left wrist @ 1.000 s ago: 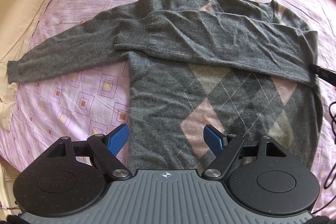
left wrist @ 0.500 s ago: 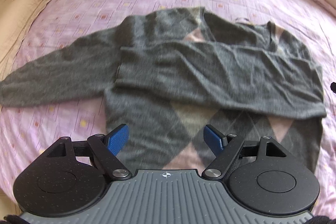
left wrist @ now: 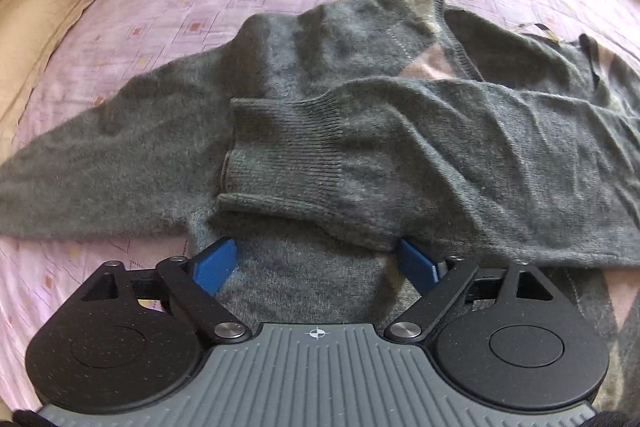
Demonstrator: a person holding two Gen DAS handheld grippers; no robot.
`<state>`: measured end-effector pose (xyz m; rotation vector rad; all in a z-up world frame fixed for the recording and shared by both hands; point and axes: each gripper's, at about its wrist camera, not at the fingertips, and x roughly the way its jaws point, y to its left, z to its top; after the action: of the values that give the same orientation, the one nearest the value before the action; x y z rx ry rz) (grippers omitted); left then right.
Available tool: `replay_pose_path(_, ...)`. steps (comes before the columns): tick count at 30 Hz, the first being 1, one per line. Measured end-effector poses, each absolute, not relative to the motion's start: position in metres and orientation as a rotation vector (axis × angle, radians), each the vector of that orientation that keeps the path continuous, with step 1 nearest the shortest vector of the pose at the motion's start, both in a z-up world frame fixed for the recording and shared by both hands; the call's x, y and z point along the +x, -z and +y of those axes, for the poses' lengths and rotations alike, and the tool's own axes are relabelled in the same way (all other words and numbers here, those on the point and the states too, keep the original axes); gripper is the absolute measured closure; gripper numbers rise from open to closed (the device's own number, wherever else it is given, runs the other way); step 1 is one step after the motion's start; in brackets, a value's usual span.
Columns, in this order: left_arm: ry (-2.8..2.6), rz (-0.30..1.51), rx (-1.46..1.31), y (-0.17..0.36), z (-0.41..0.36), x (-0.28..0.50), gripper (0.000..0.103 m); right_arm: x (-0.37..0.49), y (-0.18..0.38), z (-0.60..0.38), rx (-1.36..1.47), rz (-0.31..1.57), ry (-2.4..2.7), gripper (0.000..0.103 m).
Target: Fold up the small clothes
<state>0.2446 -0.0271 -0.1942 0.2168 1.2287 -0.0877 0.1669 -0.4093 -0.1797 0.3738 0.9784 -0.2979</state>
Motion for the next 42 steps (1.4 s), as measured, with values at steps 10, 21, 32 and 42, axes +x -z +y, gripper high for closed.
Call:
replay_pose_path(10,0.105,1.228,0.148,0.199,-0.013,0.242,0.0,0.119,0.2,-0.357,0.253,1.111,0.188,0.045)
replay_pose_path(21,0.107,1.205,0.141,0.203,-0.012,0.235,0.0,0.202,0.165,-0.381,0.243,0.924,0.204,0.044)
replay_pose_path(32,0.101,1.195,0.135,0.204,-0.013,0.233,0.0,0.266,0.215,-0.379,0.203,1.093,0.299,0.014)
replay_pose_path(42,0.132,1.173,0.101,0.201,-0.008,0.229,0.0,0.2,0.147,-0.356,0.289,0.942,0.23,0.0)
